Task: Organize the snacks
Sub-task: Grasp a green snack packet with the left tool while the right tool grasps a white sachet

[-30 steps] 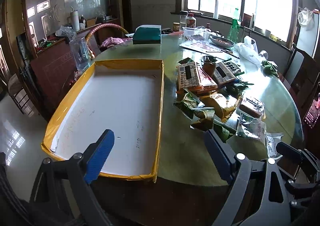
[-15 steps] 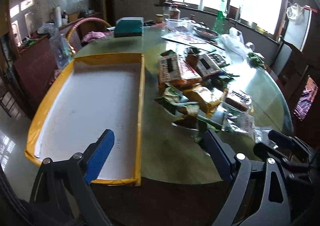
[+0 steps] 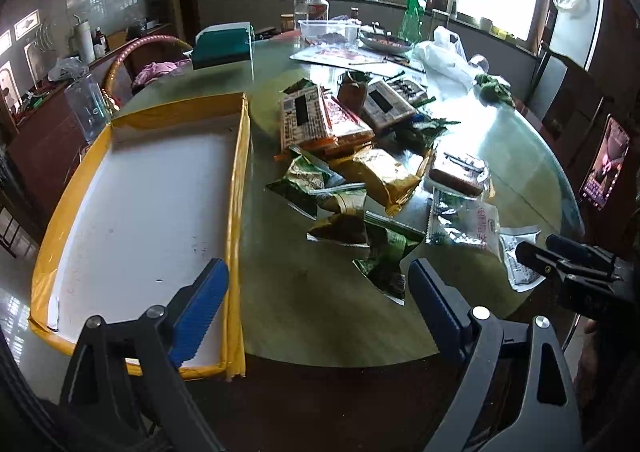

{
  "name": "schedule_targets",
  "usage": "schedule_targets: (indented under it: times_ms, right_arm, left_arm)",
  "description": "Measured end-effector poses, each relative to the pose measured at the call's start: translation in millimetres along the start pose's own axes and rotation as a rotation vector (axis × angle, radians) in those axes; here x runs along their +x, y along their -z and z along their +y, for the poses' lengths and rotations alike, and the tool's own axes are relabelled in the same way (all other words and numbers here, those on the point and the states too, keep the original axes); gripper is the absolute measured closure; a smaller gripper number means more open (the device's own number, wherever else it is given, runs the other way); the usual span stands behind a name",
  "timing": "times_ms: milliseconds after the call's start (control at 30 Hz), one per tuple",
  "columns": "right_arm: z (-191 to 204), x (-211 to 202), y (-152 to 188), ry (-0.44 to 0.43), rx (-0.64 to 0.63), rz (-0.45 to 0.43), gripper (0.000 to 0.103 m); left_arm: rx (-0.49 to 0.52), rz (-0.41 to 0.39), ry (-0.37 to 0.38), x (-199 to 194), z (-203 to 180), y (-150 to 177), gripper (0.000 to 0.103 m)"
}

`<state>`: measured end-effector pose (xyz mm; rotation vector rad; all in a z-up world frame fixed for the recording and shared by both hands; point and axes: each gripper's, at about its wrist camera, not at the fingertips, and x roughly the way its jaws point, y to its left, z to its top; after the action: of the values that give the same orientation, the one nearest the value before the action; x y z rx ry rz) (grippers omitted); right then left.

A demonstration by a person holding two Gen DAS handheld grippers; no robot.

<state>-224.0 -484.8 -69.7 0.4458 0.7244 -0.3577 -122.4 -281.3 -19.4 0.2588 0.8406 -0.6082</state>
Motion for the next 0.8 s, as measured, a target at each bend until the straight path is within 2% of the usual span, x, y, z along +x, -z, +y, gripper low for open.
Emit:
schedule_targets:
  times_ms: [200, 333, 533, 633, 800]
  right_arm:
    - [-5.4, 7.1, -6.4, 0.004, -0.015, 0.055, 0.025]
    - [-1.5, 6.9, -6.9, 0.009, -0.027, 0.097, 0.03]
    - [0.0, 6.7, -3.0, 0.022, -0.031, 0.113, 0.031]
    - [-2.6, 7.6, -2.6, 0.031, -0.021, 0.118, 0.035]
    - [-9.5, 8.7, -1.2, 0.04, 0.0, 0.117, 0.036]
  left_arm:
    - [0.008, 0.007, -0.017, 4.6, -2.5, 0.5, 0.012]
    - [0.01, 0.007, -0.024, 3.9, -2.8, 1.0, 0.012]
    - [0.02, 0.007, -0.023, 2.4, -2.3, 0.6, 0.015]
    - [0.008, 0.006, -0.003, 0.9, 1.5, -0.1, 0.015]
    - [0.007, 0.024, 0.056, 1.8, 2.1, -3.0, 0.02]
